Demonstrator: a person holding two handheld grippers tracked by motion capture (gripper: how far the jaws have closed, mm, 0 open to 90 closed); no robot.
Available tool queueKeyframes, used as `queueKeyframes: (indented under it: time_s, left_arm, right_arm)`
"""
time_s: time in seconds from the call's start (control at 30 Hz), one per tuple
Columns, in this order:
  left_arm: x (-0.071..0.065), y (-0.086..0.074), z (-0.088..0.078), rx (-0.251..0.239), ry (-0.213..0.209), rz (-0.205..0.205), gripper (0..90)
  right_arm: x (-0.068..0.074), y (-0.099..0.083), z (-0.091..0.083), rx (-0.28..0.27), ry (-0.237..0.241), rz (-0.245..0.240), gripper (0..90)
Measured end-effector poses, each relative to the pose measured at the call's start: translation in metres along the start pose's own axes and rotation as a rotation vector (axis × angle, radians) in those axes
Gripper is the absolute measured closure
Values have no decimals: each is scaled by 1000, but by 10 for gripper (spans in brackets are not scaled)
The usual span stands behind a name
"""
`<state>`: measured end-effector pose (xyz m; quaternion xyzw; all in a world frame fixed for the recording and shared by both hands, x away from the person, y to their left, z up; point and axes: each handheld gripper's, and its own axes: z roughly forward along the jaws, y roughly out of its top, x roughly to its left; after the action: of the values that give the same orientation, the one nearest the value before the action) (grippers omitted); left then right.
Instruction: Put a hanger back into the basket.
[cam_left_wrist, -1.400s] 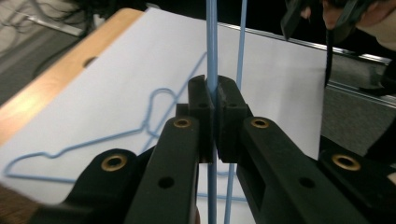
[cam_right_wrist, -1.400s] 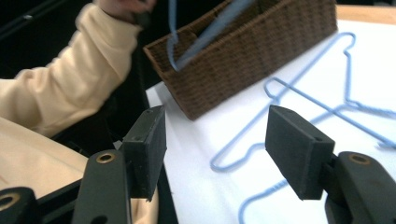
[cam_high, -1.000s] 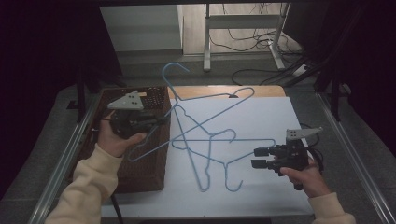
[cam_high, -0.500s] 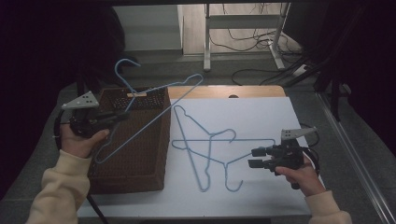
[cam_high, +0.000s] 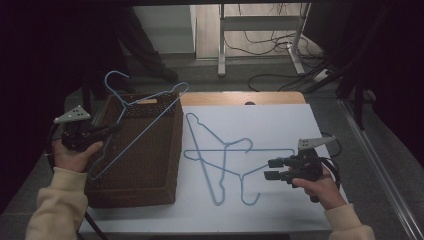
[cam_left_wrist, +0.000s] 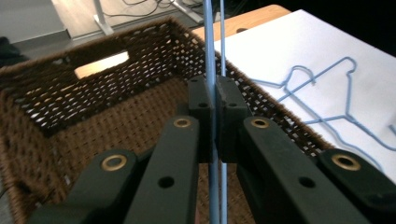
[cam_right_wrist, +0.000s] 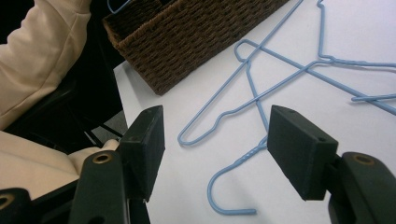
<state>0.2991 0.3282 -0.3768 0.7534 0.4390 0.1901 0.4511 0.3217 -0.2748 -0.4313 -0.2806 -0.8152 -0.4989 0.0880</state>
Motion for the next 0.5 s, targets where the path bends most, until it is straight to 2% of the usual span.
queueKeyframes:
  time_s: [0.23, 0.5]
  left_arm:
    - [13, -10, -1, 6, 22, -28, 869]
    - [19, -17, 5, 23, 45, -42, 868]
  right_arm:
    - [-1, -1, 0, 2, -4, 2, 364]
    - [-2, -1, 1, 8, -6, 1, 364]
